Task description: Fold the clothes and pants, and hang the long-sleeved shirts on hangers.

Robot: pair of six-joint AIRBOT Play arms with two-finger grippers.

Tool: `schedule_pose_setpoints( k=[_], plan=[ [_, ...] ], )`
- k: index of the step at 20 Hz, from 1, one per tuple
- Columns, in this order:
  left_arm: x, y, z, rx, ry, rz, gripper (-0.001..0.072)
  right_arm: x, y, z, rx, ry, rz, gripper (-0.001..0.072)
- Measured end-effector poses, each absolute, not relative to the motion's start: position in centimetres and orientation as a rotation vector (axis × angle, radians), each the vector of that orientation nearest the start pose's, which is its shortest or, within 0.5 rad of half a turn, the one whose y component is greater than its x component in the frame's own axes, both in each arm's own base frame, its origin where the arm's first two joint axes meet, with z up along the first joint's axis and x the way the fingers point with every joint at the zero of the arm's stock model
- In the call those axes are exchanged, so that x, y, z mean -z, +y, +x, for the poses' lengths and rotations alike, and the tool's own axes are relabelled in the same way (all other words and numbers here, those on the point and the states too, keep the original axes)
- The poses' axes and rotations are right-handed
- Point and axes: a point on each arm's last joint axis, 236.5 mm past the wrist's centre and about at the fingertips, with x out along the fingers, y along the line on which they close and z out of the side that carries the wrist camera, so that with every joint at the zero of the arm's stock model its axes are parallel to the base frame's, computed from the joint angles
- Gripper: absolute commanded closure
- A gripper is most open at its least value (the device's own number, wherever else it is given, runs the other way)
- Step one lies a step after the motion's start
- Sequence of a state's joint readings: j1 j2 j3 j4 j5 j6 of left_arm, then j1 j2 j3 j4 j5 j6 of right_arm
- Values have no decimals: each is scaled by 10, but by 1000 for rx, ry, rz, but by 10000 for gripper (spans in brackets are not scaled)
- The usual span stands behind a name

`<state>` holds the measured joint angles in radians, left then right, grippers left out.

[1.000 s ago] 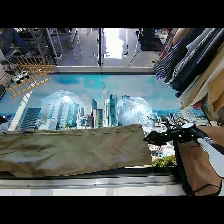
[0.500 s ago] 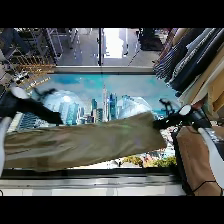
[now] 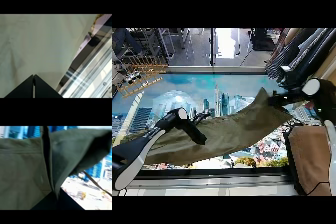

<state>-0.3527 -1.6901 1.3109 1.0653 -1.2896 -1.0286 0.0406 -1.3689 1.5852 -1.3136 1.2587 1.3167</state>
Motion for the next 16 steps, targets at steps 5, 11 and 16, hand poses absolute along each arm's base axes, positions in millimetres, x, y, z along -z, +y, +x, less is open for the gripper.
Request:
schedule_pose_setpoints(
  k=[5, 11, 16],
  plan=[
    [74, -204, 342, 836, 1510, 200, 692, -120, 213, 434, -519, 1023, 27, 703],
    [-4, -75, 376, 540, 1383, 67, 692, -49, 366, 387, -724, 1127, 54, 699],
    [-44, -21, 383, 429, 1270, -140, 692, 10, 470, 335, -869, 1189, 112, 307]
  ],
)
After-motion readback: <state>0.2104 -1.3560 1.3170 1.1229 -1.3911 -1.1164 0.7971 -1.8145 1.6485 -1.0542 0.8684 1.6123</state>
